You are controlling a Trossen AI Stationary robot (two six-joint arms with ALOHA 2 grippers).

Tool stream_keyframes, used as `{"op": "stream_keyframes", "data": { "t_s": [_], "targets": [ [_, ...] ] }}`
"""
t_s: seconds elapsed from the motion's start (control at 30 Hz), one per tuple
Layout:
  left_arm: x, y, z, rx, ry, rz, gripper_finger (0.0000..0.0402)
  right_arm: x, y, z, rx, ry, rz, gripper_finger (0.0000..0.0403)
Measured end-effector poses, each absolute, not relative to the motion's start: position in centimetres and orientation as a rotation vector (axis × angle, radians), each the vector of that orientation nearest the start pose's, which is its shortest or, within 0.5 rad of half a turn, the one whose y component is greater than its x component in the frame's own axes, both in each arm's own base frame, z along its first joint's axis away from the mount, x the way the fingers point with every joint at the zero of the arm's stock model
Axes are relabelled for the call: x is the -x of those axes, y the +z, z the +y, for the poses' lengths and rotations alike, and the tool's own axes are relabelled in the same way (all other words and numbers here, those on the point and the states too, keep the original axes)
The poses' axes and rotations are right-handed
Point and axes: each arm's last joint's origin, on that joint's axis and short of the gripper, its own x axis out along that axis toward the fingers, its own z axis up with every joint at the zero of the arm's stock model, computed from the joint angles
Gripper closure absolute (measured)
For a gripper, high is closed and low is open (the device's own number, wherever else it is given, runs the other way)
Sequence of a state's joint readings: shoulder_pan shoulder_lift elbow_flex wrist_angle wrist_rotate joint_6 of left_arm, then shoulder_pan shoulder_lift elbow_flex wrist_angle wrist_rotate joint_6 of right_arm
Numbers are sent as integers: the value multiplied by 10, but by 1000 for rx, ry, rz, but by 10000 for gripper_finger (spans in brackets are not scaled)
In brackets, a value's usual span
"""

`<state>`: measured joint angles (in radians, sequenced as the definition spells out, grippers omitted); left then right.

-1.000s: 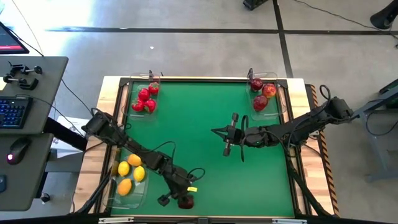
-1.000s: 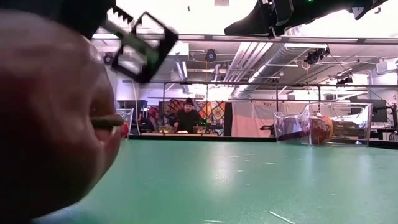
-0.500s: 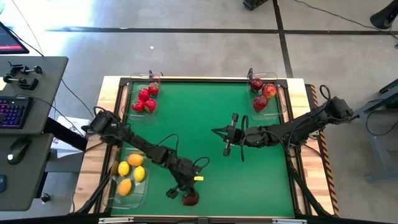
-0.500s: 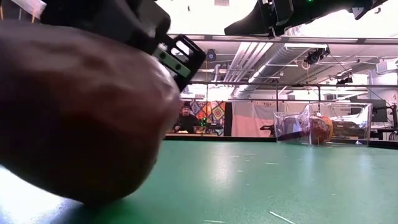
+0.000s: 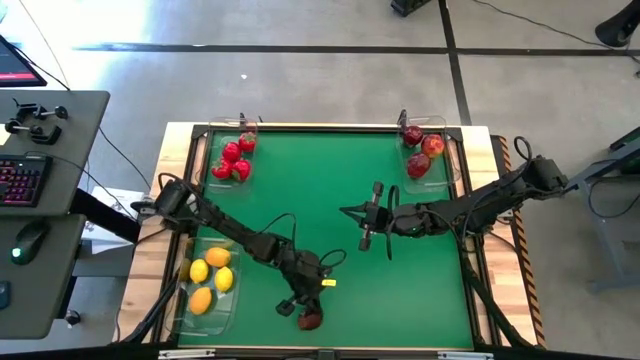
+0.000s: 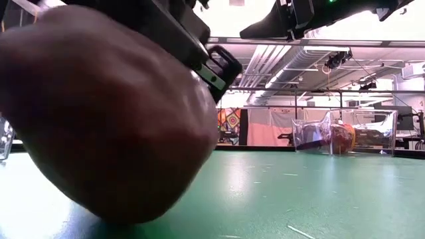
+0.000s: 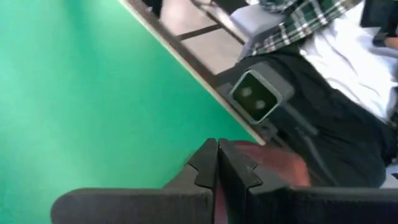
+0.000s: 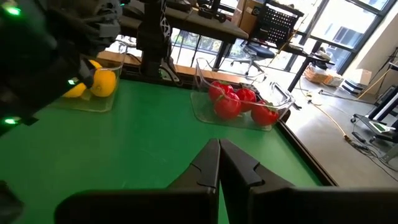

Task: Sort produce into baskets
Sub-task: Put the apple into the top right bin

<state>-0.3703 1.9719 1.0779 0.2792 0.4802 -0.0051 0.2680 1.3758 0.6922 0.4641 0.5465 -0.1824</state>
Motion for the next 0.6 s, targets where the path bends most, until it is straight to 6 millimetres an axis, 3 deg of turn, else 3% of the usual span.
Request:
{"op": "stream_keyframes", "data": {
  "t_s": [0.6],
  "targets": [
    [-379, 143, -129, -16, -734, 587, 401, -280, 233, 61, 264, -258, 236, 402]
  ]
}}
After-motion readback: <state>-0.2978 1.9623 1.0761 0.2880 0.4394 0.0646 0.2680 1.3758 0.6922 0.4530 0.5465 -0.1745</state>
